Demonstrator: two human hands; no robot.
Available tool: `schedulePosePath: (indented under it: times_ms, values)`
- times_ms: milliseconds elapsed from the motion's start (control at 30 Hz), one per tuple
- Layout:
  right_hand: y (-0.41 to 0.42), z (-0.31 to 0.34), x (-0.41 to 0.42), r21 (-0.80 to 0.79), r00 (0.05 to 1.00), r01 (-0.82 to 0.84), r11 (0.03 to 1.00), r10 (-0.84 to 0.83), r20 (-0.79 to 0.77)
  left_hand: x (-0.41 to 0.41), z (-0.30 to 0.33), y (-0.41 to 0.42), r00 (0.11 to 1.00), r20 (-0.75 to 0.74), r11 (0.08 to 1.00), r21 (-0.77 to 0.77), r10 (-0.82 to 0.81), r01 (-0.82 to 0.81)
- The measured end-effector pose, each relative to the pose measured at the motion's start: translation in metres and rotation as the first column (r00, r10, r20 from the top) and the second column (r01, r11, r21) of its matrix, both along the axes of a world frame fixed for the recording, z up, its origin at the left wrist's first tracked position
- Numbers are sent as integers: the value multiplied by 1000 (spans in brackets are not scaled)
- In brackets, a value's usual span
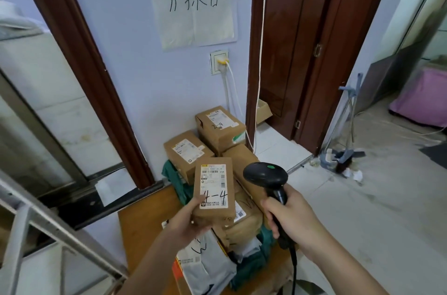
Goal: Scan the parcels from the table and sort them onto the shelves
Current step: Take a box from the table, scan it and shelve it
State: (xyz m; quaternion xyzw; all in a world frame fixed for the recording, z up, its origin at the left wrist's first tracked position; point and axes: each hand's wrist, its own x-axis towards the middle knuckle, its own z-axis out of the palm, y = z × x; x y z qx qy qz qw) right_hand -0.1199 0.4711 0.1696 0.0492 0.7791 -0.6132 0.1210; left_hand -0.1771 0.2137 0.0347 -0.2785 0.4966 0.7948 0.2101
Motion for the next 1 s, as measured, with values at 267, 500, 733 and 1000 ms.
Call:
schedulePosePath:
  times_ms: [267,500,733,1000]
  values:
    - [-35,8,0,12,995,-54,998,55,-89,2,26,13,938,-346,1000,-1,12,-13]
    - [-46,12,2,-26,995,-75,997,74,-60,6,34,23,929,-369,999,-17,19,-27]
    - [-45,12,7,-16,995,-83,996,82,-54,9,30,25,930,-364,999,21,51,-47]
    - [-52,10,13,-7,995,-77,997,76,-61,15,23,19,934,-351,998,33,58,-49]
